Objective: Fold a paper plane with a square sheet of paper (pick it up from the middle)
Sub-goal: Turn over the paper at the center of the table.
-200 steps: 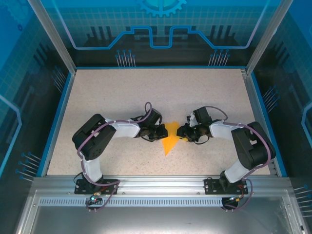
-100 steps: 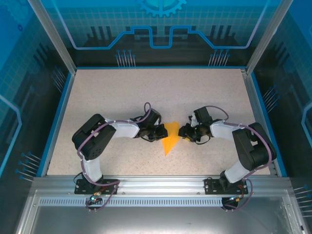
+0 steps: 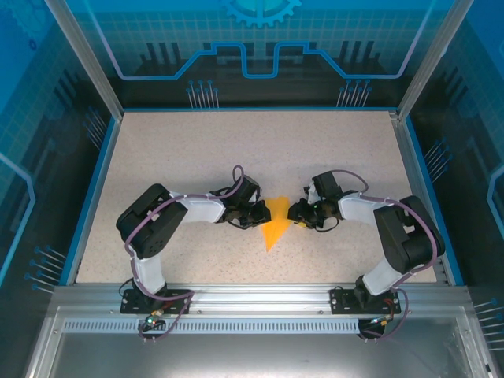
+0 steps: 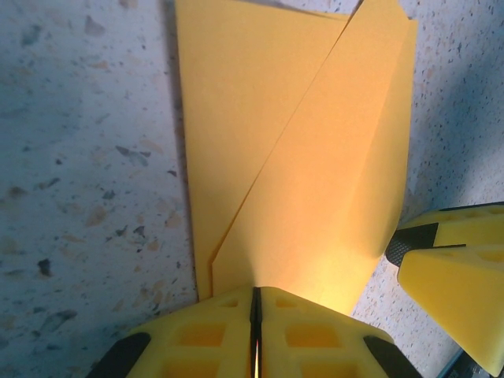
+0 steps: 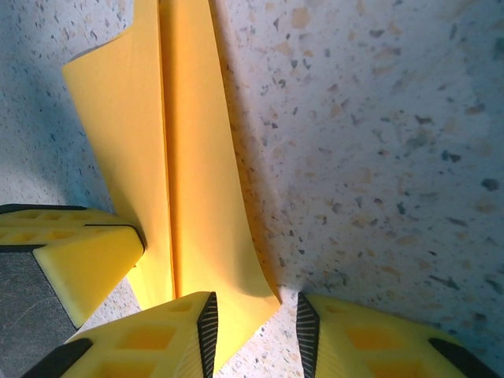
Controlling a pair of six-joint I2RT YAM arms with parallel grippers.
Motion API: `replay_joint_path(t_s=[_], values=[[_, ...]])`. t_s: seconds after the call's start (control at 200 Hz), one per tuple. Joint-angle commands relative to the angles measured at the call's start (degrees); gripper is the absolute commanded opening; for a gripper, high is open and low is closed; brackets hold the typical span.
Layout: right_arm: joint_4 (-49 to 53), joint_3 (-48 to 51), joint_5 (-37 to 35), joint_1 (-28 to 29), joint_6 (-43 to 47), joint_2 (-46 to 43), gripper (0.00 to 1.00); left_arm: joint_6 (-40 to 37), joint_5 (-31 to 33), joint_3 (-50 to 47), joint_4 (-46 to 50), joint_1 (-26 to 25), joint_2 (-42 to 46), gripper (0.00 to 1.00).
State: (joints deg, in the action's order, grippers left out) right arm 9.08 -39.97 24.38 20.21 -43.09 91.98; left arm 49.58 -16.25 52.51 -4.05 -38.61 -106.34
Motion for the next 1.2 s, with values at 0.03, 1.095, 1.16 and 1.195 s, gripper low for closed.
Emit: replay_joint_path(t_s=[0.03, 1.095, 1.16, 1.195], values=[[-3.18, -1.61, 2.25, 1.71, -0.37, 2.28, 0.32, 0.52, 1.84, -1.92, 2.65, 0.82, -0.16, 0.11], [-2.20, -2.90, -0.18, 1.94, 0.46, 2.35, 0.31, 3.32, -2.03, -4.87, -3.95, 2.95, -0.97, 0.11], [-0.61, -4.00, -2.05, 1.77, 1.87, 2.45, 0.32, 3.30, -2.03, -5.02, -3.99, 2.94, -0.88, 0.11], [-0.23, -4.44, -2.64, 1.57, 2.50, 2.69, 0.33, 3.39, -2.03, -5.12, -4.08, 2.98, -0.88, 0.11]])
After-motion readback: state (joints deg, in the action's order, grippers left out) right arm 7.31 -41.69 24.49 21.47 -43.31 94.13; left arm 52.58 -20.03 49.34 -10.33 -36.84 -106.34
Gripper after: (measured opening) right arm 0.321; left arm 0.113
